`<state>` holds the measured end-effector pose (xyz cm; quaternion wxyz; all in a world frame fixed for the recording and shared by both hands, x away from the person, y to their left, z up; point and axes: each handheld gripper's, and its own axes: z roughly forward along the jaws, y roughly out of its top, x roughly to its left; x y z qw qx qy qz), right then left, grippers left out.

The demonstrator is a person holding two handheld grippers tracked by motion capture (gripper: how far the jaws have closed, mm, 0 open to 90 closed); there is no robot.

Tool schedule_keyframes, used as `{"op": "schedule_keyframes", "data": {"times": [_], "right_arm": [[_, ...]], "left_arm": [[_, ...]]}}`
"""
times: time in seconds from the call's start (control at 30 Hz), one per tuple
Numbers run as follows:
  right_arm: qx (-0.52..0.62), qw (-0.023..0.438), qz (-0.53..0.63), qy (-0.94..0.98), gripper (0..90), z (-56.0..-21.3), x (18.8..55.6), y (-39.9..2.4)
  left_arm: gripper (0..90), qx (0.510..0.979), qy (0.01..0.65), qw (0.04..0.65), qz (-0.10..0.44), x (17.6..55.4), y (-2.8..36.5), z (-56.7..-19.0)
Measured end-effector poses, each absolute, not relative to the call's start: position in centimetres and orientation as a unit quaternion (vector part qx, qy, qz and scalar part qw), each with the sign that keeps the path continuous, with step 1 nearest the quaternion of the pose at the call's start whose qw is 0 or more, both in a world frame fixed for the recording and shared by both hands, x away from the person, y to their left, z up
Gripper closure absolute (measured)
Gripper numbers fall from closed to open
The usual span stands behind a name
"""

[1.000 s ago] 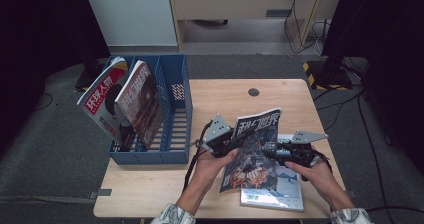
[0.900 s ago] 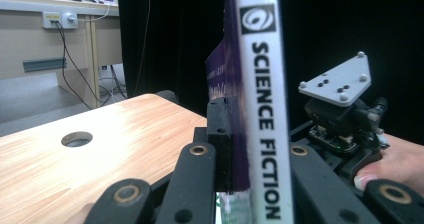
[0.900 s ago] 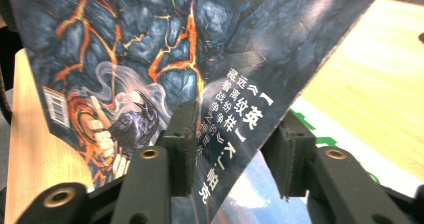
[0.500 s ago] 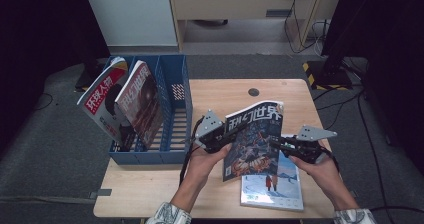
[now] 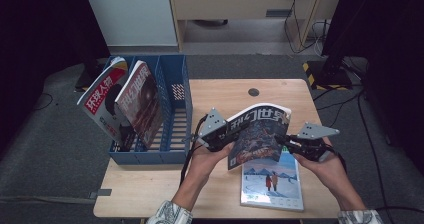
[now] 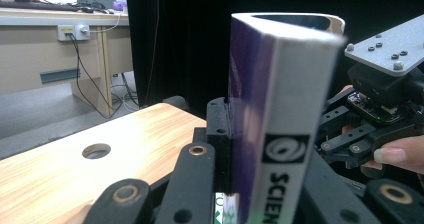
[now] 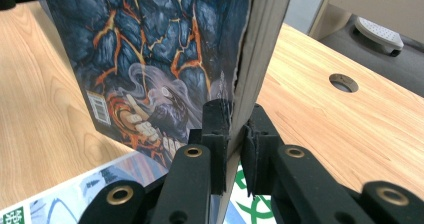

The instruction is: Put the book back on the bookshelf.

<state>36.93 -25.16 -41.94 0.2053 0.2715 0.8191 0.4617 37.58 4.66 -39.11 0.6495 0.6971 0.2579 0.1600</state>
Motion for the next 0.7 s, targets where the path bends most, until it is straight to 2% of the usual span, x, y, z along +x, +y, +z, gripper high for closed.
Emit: {"op": "schedule_keyframes", "data": {"times": [0.7], "right_arm": [[0.272, 0.207, 0.462, 0.818, 81.6, -42.39, 36.82, -25.52]], "left_arm": [[74.2, 0.684, 0.249, 0.669, 0.149, 37.71, 4.26, -40.00]]}}
